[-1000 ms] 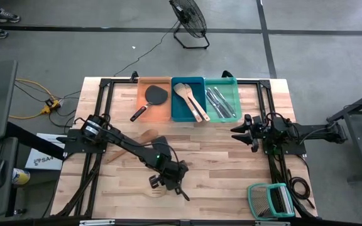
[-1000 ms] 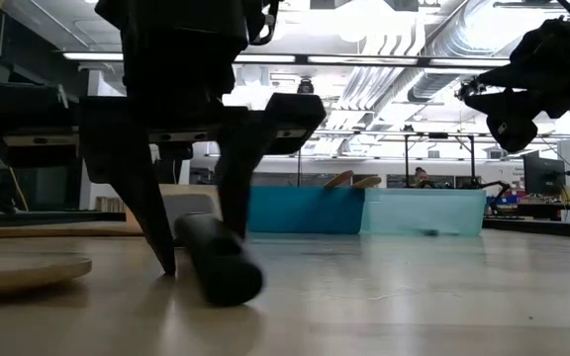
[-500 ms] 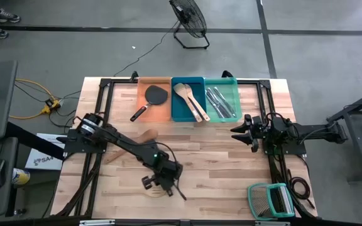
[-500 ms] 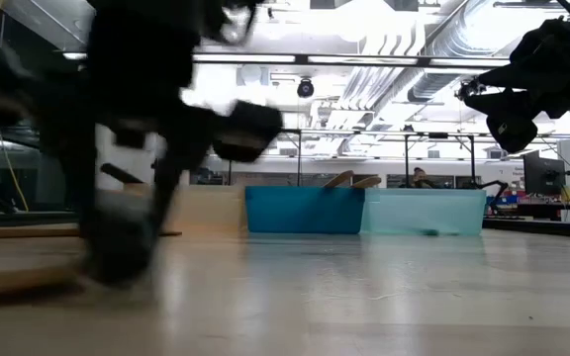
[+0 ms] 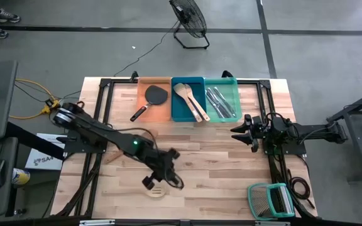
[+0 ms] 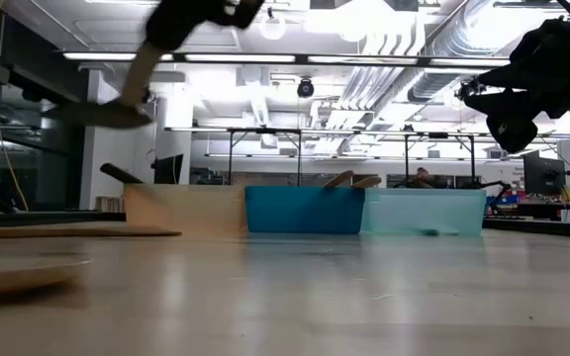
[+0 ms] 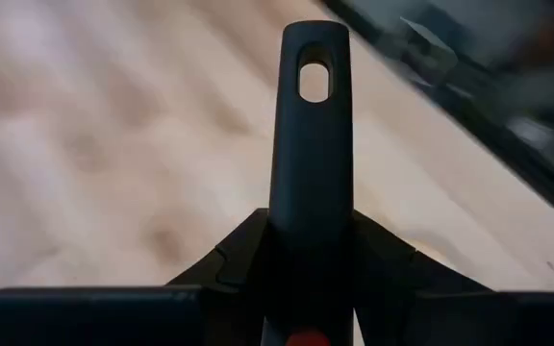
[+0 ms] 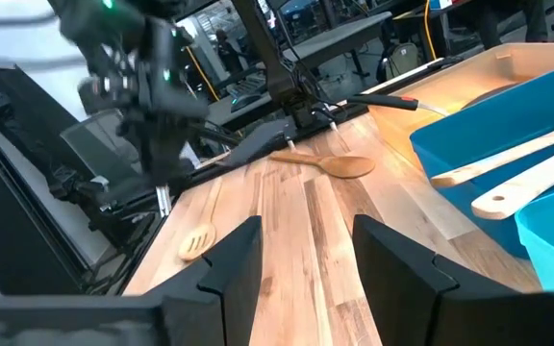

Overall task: Pick & Place Kitchen Items
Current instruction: Put the black silicone spatula into the blue bin, then put the brown wooden spoon into the blue bin

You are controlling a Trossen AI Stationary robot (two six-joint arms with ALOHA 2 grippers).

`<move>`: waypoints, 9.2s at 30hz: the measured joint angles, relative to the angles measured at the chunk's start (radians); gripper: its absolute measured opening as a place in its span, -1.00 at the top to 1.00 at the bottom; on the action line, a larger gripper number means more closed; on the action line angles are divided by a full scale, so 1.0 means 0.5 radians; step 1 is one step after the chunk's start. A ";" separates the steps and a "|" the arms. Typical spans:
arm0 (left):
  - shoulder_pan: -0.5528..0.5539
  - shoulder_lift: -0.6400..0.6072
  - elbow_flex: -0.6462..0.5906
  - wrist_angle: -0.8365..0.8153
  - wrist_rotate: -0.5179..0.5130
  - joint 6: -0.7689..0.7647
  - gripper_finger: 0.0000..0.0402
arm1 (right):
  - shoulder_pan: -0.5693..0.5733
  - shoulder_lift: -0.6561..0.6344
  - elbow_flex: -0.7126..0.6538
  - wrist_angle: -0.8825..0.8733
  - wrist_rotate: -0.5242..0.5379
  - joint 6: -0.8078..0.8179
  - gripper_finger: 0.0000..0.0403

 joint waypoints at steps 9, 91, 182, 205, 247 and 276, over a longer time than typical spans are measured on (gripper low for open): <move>0.181 -0.312 0.002 0.080 -0.912 -0.459 0.48 | 0.001 0.011 0.000 -0.002 -0.002 0.000 0.22; 2.120 0.052 -0.629 1.253 -0.407 -1.159 0.48 | 0.001 0.050 0.000 0.001 0.000 0.000 0.22; 0.849 -0.639 -0.602 -1.311 -0.530 -1.847 0.22 | 0.001 0.049 0.000 0.001 0.001 0.000 0.22; 0.326 -0.638 -0.784 -1.249 -0.540 -2.448 0.22 | 0.001 0.049 0.000 0.001 0.001 -0.001 0.22; 0.327 -0.816 -1.283 -0.789 -0.414 -2.281 0.11 | 0.001 0.072 -0.001 0.000 0.001 0.000 0.22; 0.327 -0.802 -1.592 -0.561 -0.198 -2.333 -0.13 | 0.000 0.073 -0.001 0.001 0.001 0.000 0.22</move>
